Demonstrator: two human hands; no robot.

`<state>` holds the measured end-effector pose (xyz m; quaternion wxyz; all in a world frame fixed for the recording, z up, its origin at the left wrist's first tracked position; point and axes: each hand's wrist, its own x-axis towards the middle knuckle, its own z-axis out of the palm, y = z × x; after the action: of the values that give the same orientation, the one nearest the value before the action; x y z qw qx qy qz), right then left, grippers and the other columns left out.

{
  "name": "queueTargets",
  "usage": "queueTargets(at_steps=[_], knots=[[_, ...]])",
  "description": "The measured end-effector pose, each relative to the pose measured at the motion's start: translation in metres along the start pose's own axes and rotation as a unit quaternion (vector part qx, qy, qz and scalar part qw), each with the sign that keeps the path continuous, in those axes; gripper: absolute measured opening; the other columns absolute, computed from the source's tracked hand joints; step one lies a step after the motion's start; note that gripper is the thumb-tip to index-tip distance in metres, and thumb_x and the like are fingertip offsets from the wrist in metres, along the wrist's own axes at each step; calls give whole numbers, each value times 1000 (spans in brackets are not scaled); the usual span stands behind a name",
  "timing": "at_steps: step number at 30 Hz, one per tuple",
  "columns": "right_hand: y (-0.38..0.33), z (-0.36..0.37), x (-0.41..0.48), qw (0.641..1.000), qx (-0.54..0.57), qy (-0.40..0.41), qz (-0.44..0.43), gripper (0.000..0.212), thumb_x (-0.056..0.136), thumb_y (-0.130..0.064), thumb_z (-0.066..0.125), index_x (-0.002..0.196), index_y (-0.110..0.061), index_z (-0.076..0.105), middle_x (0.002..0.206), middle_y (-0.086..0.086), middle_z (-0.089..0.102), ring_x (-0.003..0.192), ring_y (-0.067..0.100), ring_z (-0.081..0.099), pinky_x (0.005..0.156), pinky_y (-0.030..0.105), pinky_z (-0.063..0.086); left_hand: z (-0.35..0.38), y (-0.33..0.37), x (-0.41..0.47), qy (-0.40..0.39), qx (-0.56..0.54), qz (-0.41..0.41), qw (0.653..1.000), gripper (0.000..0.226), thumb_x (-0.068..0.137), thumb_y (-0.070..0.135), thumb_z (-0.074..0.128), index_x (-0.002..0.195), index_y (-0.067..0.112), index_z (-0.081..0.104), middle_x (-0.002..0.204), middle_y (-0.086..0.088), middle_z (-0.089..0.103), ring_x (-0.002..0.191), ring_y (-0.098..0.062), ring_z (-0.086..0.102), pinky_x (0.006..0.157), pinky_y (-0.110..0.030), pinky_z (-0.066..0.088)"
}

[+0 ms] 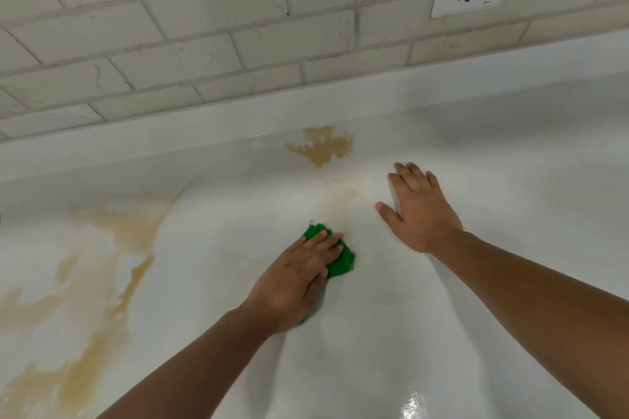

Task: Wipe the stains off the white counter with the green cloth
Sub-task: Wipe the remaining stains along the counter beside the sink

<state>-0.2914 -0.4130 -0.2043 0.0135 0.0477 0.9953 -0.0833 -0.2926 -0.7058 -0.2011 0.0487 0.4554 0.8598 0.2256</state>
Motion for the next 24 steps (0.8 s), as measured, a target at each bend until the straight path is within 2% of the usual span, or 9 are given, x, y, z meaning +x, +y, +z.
queueTargets(at_steps=[3,6,10,14,17,21,22,24], knots=[[1,0,-2,1000,-3,1,-5,78,94,-63,14,153,-12,22,164,7,12,151,23,2,123,45,4,-9,4,-34,19,30,-21,999,45,102,25,37,144,11,46,155,1,36,146,-13,26,119,-40,25],[1,0,-3,1000,-5,1,-7,79,95,-63,13,154,-12,21,164,8,11,151,23,1,123,44,3,-19,-11,-57,40,73,-116,990,50,103,34,31,147,12,40,158,0,30,148,-13,20,119,-43,23],[1,1,-4,1000,-7,0,-8,80,94,-64,11,155,-11,19,164,8,10,151,24,0,123,45,3,-29,-49,-62,73,121,-296,945,61,101,44,16,153,15,26,162,2,17,150,-12,10,122,-37,13],[0,1,-4,1000,-1,4,-7,79,95,-63,12,154,-11,20,164,8,10,151,24,1,123,45,4,-33,-83,-30,105,117,-393,906,54,103,28,24,154,12,21,163,-3,13,150,-18,7,123,-38,8],[0,1,-1,1000,2,10,-2,77,94,-62,14,153,-12,27,163,8,17,151,24,8,123,45,8,-40,-104,8,130,109,-428,888,53,101,21,27,152,6,25,161,-8,18,149,-24,11,122,-41,12],[5,-11,20,997,45,66,-1,67,88,-58,27,128,-13,57,138,7,54,132,26,42,114,40,29,-47,-129,55,123,102,-423,892,53,101,19,26,152,4,24,161,-10,18,150,-25,12,122,-39,9],[8,-15,27,996,55,76,-3,66,87,-57,29,126,-12,59,134,7,56,129,27,45,113,39,31,-49,-134,64,120,99,-419,895,53,101,19,25,153,6,23,162,-8,17,150,-23,11,122,-38,9],[17,-18,41,994,61,88,-5,68,88,-56,31,131,-10,56,139,10,54,131,28,43,114,41,30,-52,-143,85,113,96,-401,904,52,102,18,25,153,9,23,162,-4,17,150,-19,10,122,-36,7]])
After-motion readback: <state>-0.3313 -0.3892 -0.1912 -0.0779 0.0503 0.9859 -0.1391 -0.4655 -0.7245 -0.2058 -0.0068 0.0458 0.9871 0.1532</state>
